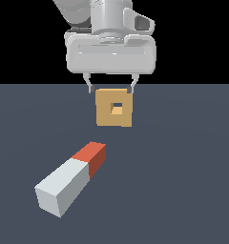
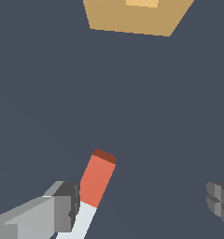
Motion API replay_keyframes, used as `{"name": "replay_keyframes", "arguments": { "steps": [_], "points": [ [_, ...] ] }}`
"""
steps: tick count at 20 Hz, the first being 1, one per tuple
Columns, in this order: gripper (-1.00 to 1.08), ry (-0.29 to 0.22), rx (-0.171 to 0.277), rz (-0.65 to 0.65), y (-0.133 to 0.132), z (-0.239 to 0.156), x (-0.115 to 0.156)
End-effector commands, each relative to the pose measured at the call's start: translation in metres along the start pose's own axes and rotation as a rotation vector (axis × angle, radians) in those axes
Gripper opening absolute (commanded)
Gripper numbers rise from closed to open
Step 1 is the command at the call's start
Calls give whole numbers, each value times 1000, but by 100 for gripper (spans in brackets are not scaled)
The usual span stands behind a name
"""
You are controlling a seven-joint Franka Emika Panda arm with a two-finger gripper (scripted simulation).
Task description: Insert the peg into the horizontal hole in a box.
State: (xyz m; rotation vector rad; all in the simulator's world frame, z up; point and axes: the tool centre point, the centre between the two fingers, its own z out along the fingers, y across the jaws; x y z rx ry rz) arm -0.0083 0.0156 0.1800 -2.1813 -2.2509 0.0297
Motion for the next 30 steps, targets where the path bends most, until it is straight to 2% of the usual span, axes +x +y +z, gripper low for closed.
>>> {"name": "replay_keyframes", "arguments": {
  "steps": [1, 9, 14, 22, 30],
  "points": [
    [100, 0, 0, 0, 0, 0, 0],
    [100, 1, -2, 54, -8, 14, -21],
    [100, 3, -6, 142, -24, 37, -54],
    [100, 6, -13, 321, -64, 85, -116],
    [100, 10, -17, 412, -87, 111, -144]
  ]
}}
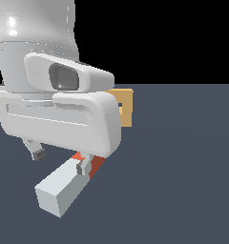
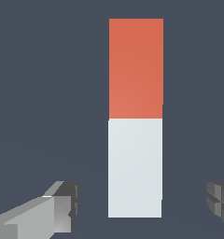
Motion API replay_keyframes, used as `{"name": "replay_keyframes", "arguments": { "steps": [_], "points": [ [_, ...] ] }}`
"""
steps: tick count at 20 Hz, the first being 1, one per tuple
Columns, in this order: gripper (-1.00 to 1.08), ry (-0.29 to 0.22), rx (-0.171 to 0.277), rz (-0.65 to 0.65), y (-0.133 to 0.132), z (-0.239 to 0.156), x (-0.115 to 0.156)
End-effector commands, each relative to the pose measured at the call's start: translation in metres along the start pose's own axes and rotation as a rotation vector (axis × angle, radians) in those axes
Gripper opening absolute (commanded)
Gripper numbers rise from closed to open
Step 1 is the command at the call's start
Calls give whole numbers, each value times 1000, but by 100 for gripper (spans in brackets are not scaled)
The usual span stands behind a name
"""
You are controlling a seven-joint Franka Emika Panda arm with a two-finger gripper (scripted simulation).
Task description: Insert the peg into the horizontal hole in a box.
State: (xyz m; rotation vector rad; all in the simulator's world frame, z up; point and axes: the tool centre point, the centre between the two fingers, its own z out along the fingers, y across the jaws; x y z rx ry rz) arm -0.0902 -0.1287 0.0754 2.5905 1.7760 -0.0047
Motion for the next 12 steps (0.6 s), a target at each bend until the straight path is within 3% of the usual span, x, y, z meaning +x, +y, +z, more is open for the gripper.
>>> {"name": "replay_keyframes", "arguments": {
  "steps": [1, 12],
  "points": [
    [100, 1, -2, 16, -2, 4, -6],
    [100, 3, -1, 11, -1, 5, -4]
  ]
}}
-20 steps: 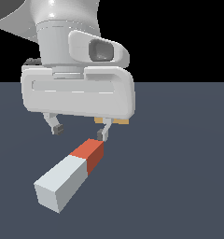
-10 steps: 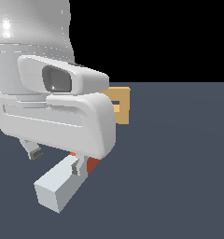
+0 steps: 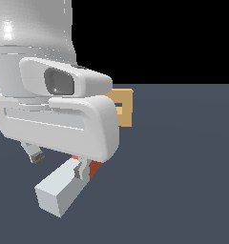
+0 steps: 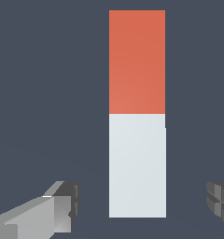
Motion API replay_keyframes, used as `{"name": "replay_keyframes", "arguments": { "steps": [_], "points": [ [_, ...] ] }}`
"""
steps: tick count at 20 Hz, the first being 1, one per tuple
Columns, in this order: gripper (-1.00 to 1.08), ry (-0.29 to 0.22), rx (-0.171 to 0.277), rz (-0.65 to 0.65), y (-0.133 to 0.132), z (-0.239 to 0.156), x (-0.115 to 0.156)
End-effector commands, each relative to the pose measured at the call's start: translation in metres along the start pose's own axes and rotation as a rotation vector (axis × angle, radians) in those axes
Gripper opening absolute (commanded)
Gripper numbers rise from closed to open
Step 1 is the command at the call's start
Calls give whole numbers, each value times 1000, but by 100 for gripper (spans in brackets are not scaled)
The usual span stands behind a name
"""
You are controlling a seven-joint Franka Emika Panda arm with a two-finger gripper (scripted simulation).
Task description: Insert the peg into the horizontal hole in a box.
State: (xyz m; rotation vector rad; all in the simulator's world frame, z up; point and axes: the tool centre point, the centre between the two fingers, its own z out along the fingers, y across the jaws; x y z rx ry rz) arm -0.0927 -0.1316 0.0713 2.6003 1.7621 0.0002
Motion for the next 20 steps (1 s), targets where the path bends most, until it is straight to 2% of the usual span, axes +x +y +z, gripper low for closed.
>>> {"name": "replay_keyframes", "arguments": {
  "steps": [1, 11, 17, 18, 20],
  "points": [
    [100, 0, 0, 0, 0, 2, 0],
    [100, 0, 1, -1, -1, 40, 0],
    [100, 0, 1, -2, 0, 49, 1],
    [-100, 0, 1, -2, 0, 49, 1],
    [-100, 0, 1, -2, 0, 49, 1]
  ]
}}
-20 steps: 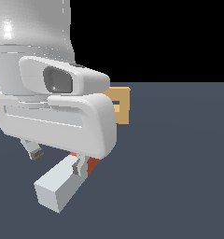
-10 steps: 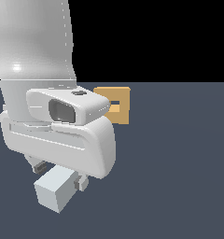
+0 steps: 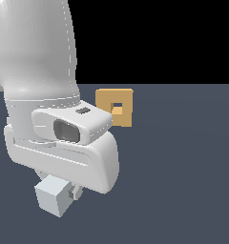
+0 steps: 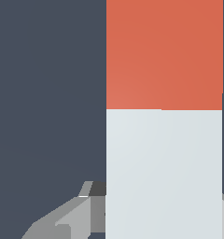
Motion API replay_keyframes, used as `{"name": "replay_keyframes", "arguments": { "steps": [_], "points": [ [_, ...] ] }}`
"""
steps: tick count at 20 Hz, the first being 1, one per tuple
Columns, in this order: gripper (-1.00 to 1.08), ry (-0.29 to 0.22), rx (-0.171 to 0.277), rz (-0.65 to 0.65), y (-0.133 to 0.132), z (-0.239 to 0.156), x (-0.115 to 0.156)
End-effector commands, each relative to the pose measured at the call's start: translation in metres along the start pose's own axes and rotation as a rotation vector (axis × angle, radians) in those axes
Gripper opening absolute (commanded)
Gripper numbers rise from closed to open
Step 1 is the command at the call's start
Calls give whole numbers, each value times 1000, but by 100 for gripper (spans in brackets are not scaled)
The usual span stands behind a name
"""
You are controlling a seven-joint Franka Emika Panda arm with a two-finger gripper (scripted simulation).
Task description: Insert the peg into the horizontal hole in a box.
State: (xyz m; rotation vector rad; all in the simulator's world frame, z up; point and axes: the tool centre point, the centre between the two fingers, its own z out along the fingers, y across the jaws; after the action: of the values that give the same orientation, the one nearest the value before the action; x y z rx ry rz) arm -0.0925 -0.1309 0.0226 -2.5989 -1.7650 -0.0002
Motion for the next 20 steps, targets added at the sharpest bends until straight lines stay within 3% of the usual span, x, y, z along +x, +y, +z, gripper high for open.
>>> {"name": "replay_keyframes", "arguments": {
  "steps": [1, 12, 20],
  "points": [
    [-100, 0, 0, 0, 0, 1, 0],
    [-100, 0, -1, -8, 1, -2, 7],
    [-100, -1, -1, -79, 6, -17, 65]
  ]
}}
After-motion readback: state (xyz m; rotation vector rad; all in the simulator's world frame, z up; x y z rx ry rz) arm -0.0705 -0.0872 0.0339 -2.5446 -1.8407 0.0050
